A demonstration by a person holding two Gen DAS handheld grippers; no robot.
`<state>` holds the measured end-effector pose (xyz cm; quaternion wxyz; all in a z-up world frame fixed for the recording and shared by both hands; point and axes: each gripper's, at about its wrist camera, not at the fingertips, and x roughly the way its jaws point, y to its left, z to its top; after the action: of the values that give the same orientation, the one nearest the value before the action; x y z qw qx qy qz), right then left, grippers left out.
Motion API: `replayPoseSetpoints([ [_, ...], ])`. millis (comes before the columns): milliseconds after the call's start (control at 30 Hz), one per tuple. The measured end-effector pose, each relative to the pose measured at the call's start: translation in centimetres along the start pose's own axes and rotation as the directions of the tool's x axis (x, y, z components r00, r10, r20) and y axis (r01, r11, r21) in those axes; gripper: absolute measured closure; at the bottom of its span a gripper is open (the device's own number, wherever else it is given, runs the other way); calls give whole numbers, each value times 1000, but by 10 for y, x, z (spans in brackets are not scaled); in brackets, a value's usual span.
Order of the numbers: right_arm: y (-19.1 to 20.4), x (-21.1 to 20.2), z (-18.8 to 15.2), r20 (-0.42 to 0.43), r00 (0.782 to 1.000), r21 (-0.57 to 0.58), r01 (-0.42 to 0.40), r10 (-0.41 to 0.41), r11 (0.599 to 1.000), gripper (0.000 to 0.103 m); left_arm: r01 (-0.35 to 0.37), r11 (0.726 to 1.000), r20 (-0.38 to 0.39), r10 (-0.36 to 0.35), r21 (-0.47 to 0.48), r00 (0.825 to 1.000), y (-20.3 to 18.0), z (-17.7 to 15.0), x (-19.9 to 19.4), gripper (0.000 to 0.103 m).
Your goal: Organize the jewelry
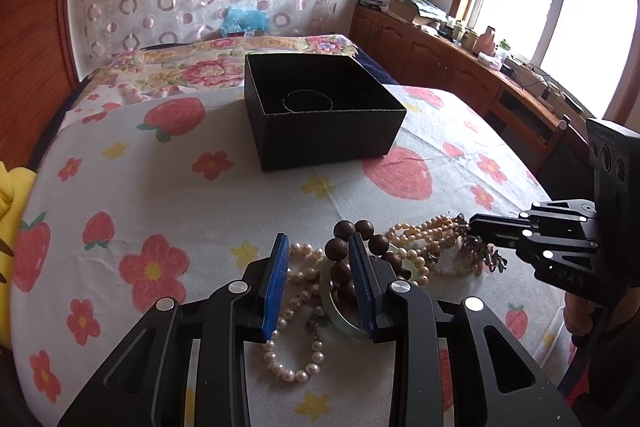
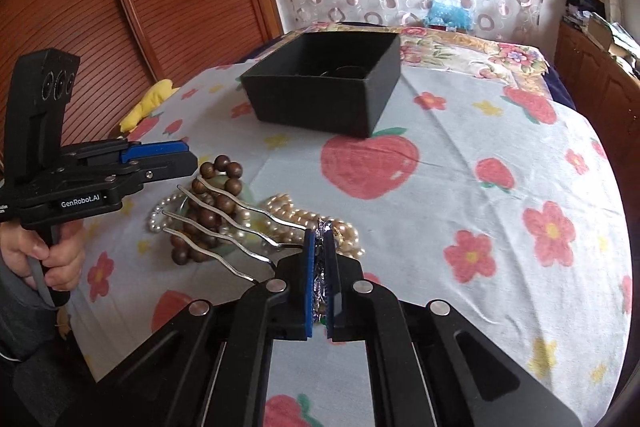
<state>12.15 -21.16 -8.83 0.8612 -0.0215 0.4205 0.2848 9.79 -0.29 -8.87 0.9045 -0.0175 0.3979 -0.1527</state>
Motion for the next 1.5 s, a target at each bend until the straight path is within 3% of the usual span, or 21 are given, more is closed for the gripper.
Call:
replayPoseSetpoints([
  [367, -7, -26, 11, 57, 997, -19, 45, -43, 999, 98, 11, 1000, -22, -11, 13, 1000, -4, 5, 11, 74],
  [633, -16, -32, 26, 84, 995, -10, 53, -52, 999, 98, 66, 998, -63, -67, -25, 996, 3, 10, 30, 74],
  [700, -17, -34, 29, 91, 995, -8, 47, -46, 999, 98, 84, 996, -64, -86, -32, 994, 3, 10, 31, 84],
  [867, -19, -34, 36, 102, 995, 13, 11, -12, 1000, 98, 85, 996, -53, -86, -15, 995, -2, 9, 28, 91],
  [1167, -16, 4, 31, 49, 993, 95, -115, 110, 989, 98, 65, 998, -5, -65, -8, 998, -3, 6, 10, 91],
  [1400, -4, 17, 34, 40, 978, 123, -207, 203, 971, 98, 50, 999, 27, -50, 5, 998, -4, 4, -3, 91],
  [1500, -1, 17, 36, 40, 979, 119, -202, 199, 972, 98, 47, 999, 30, -47, 7, 998, -4, 4, -4, 91],
])
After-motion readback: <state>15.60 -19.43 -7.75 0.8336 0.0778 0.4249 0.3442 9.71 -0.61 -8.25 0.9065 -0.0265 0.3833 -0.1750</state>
